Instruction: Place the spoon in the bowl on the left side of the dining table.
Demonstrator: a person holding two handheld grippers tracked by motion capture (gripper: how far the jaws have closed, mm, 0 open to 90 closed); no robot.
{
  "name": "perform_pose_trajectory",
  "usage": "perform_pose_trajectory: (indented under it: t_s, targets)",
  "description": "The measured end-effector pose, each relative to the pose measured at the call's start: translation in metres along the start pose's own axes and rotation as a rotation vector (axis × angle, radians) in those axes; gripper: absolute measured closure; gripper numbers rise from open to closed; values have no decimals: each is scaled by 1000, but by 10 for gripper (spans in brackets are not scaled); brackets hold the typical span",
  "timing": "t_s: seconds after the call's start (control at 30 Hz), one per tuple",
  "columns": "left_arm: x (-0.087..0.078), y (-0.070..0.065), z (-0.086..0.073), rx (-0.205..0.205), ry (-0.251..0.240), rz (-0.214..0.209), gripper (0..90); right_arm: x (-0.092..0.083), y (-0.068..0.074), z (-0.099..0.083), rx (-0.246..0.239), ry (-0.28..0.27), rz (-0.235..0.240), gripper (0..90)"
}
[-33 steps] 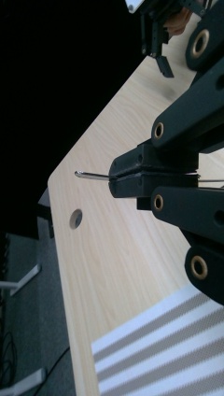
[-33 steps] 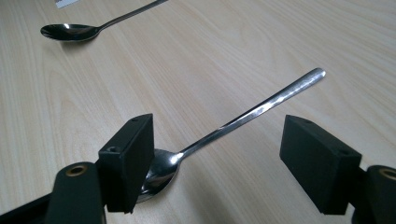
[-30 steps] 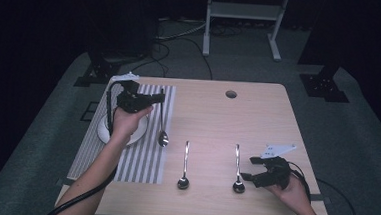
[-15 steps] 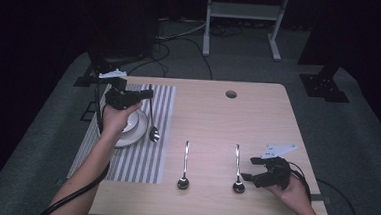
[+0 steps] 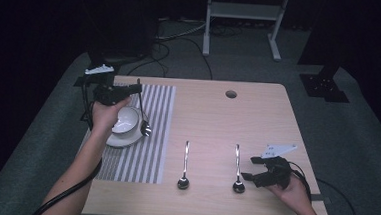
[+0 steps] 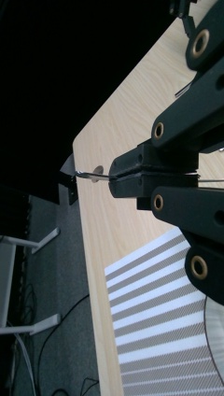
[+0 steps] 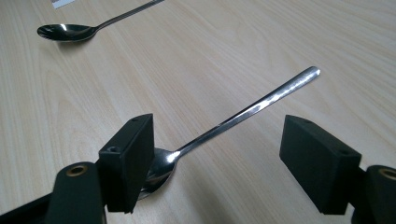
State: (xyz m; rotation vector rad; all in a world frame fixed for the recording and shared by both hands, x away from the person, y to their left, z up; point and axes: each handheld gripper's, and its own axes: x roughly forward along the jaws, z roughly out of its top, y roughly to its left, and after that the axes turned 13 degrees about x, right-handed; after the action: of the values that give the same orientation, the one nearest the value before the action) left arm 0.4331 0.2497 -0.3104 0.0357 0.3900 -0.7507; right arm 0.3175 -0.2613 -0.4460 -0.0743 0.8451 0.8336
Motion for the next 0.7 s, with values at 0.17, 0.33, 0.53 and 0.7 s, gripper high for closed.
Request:
perform_pose_trajectory:
  t_s: [0.17, 0.33, 0.53, 0.7]
  targets:
    - [-5, 4, 1, -7, -13, 14, 891, -1, -1, 0, 2, 0, -5, 252]
    - [-10, 9, 3, -8, -19, 32, 891, -1, -1, 1, 2, -5, -4, 251]
    - [-13, 14, 3, -11, -22, 50, 890, -1, -1, 1, 5, -5, -6, 251]
    - [-18, 21, 1, -16, -26, 78, 889, -3, -2, 1, 7, -12, -7, 249]
